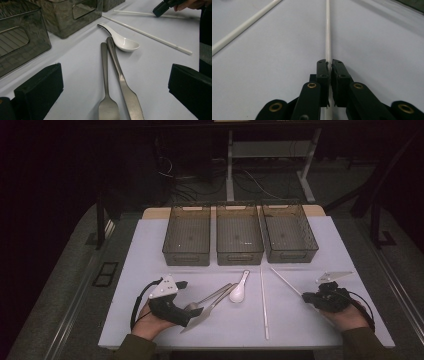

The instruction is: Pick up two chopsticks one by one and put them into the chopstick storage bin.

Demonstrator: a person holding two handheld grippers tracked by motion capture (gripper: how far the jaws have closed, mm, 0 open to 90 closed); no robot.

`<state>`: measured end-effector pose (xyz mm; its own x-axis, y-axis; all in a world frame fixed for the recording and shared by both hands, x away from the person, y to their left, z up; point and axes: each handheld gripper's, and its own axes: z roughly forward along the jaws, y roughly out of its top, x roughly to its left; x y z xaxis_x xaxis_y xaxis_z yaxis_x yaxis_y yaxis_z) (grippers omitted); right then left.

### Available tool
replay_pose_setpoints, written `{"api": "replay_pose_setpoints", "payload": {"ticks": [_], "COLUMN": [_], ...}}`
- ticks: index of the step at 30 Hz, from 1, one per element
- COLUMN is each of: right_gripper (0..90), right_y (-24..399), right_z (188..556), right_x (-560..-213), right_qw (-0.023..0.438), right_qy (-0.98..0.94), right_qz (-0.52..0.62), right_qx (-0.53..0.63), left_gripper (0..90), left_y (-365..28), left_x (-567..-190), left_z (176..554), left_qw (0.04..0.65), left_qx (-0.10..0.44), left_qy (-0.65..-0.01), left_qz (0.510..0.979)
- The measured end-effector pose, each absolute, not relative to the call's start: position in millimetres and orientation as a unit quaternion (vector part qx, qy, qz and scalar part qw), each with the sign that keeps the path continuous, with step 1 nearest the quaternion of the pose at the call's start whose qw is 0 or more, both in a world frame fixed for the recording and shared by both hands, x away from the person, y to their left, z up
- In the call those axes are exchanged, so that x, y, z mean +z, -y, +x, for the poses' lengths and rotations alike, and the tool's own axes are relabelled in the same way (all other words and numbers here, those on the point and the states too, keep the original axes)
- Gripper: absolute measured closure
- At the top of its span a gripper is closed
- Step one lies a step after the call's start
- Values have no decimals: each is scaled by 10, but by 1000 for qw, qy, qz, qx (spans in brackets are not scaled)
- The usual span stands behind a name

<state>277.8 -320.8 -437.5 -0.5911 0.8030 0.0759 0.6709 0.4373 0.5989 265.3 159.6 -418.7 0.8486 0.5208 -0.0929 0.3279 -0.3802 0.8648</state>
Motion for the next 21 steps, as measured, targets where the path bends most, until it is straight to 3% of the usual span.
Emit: {"api": "replay_pose_setpoints", "payload": {"ticks": [21], "right_gripper": [849], "right_y": [3372], "right_z": [2740], "right_x": [-4122], "right_qw": [91], "right_qy": [-804], "right_qz": [435], "right_qx": [395], "left_gripper": [0], "left_y": [-1596], "left_x": [-4184], "left_z": [2652], "left_qw": [494], "left_qx": [97], "left_qy": [-259], "left_qz": [824]}}
